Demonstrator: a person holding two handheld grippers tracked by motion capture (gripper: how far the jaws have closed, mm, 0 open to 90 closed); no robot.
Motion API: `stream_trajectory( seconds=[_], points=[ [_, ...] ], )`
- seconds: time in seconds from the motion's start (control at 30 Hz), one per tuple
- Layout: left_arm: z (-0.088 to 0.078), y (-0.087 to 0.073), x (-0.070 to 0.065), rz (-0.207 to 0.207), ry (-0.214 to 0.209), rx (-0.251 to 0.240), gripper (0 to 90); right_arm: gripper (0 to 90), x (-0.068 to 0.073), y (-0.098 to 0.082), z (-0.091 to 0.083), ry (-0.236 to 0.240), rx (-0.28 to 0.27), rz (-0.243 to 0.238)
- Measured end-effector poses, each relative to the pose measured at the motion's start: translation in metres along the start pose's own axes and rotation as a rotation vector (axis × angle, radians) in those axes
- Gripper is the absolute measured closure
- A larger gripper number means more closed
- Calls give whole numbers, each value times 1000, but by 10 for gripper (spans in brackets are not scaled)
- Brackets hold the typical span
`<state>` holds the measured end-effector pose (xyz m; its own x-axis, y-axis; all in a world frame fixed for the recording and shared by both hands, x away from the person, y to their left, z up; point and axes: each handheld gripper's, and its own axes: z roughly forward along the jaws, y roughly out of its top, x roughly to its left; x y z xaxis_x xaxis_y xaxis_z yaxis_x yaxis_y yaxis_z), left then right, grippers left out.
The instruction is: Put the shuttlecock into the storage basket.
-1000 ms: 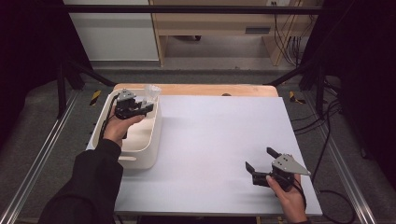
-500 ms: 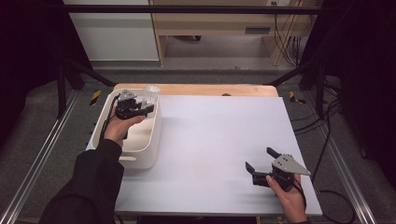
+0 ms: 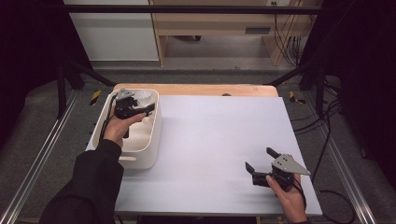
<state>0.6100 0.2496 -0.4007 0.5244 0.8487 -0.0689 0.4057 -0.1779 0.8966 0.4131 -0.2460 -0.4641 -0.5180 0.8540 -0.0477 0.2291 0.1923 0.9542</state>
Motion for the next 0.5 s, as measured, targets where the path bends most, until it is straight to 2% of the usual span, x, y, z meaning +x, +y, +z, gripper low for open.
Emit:
stream_trajectory(
  seconds=[0.17,0.5],
  points=[
    [0,-1,1,-10,10,1,295,41,0,0,0,2,1,0],
    [-2,2,1,-16,12,-35,176,41,0,0,0,4,2,-1]
  ],
)
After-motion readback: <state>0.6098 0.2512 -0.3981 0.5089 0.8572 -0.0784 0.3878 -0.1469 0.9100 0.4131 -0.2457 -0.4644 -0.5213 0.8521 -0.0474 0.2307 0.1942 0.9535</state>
